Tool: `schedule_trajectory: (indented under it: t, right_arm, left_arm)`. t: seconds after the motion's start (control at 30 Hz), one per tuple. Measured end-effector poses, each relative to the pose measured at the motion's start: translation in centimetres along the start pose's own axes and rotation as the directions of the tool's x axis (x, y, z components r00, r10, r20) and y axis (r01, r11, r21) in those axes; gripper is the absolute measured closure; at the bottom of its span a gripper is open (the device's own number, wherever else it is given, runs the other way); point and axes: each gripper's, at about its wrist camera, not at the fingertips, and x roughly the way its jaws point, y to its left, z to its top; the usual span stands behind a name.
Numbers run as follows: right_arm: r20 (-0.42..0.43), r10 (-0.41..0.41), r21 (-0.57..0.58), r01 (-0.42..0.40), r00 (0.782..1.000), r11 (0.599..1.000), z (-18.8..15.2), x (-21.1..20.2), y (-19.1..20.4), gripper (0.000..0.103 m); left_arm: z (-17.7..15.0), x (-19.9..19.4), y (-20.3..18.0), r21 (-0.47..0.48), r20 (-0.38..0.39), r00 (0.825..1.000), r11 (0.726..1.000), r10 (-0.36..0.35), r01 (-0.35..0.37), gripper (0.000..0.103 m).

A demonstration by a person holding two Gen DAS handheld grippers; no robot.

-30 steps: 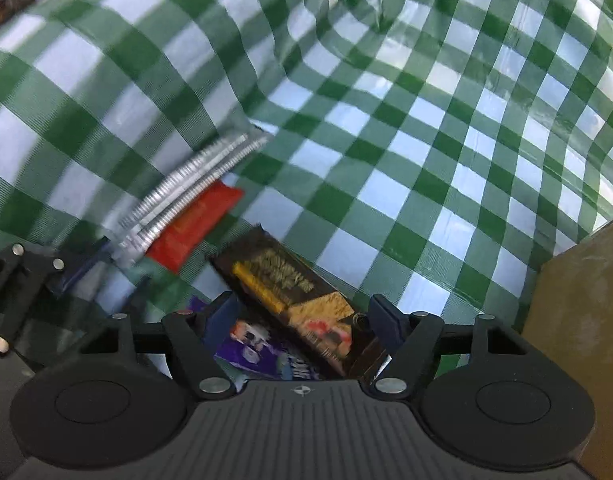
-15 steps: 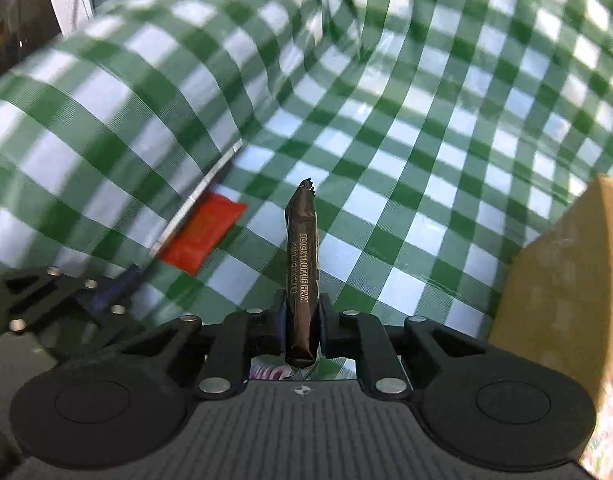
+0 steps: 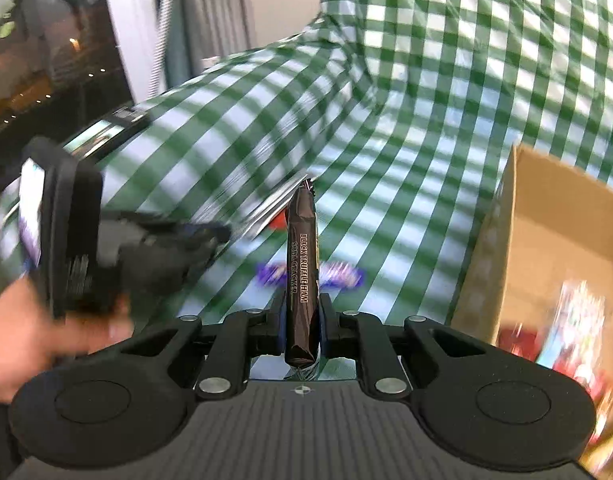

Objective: Organize snacks
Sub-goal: 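Grasp the dark chocolate bar with the right tool while the left tool reaches toward the silver stick pack, then grasp the purple-and-pink tube with the left tool while the right tool holds the chocolate bar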

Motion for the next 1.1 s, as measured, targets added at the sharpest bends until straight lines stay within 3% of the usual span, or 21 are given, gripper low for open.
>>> schedule_trajectory:
  t: [0.1,0.27,0.37,0.5,0.57,0.73,0.8,0.87,1.0,1.1]
  right_arm:
    - [0.014,0.029,-0.019,-0.029,0.999,0.999,-2.9,-1.3,0.8,0.087]
    - [-0.008,0.018,-0.073,-0.018,1.000,0.997,-7.4,-0.9,1.2,0.087]
    - [-0.021,0.004,-0.076,-0.005,1.000,0.997,-9.9,-0.2,0.9,0.087]
    - [-0.037,-0.035,-0.108,0.031,0.999,0.994,-11.6,0.9,0.7,0.087]
    - [-0.034,-0.034,-0.082,0.032,0.999,0.996,-11.9,1.2,0.3,0.087]
    - [-0.049,-0.061,-0.083,0.057,0.997,0.995,-12.3,2.7,0.1,0.086]
    - [-0.056,-0.069,-0.100,0.063,0.996,0.993,-12.3,3.1,0.2,0.086]
    - [-0.050,-0.074,-0.135,0.067,0.996,0.989,-12.2,3.2,0.6,0.086]
    - [-0.059,-0.063,-0.131,0.055,0.996,0.990,-11.9,3.5,0.2,0.086]
    - [-0.073,-0.047,-0.114,0.039,0.996,0.993,-11.7,3.7,-0.2,0.086]
  left_arm:
    - [-2.3,-1.7,-0.2,-0.035,-0.021,0.999,0.999,-0.036,0.035,0.103]
    - [-4.1,-3.6,0.0,-0.183,-0.041,0.991,0.976,-0.125,0.115,0.103]
    - [-4.8,-4.2,-0.5,-0.225,-0.038,0.991,0.967,-0.130,0.118,0.103]
    - [-4.1,-3.1,-1.5,-0.175,-0.035,0.998,0.983,-0.057,0.050,0.103]
    - [-3.3,-2.4,-2.0,-0.096,-0.018,1.000,0.995,0.001,-0.003,0.097]
    - [-0.7,0.5,-3.0,0.013,0.048,0.994,0.995,0.099,-0.099,0.092]
    - [0.5,2.4,-3.1,0.064,0.064,0.984,0.984,0.164,-0.168,0.085]
    - [1.4,4.4,-3.4,0.117,0.075,0.974,0.968,0.214,-0.222,0.051]
    - [2.4,8.2,-4.2,0.220,0.067,0.961,0.935,0.269,-0.278,0.044]
    - [2.7,10.3,-4.1,0.241,0.026,0.955,0.925,0.296,-0.293,0.042]
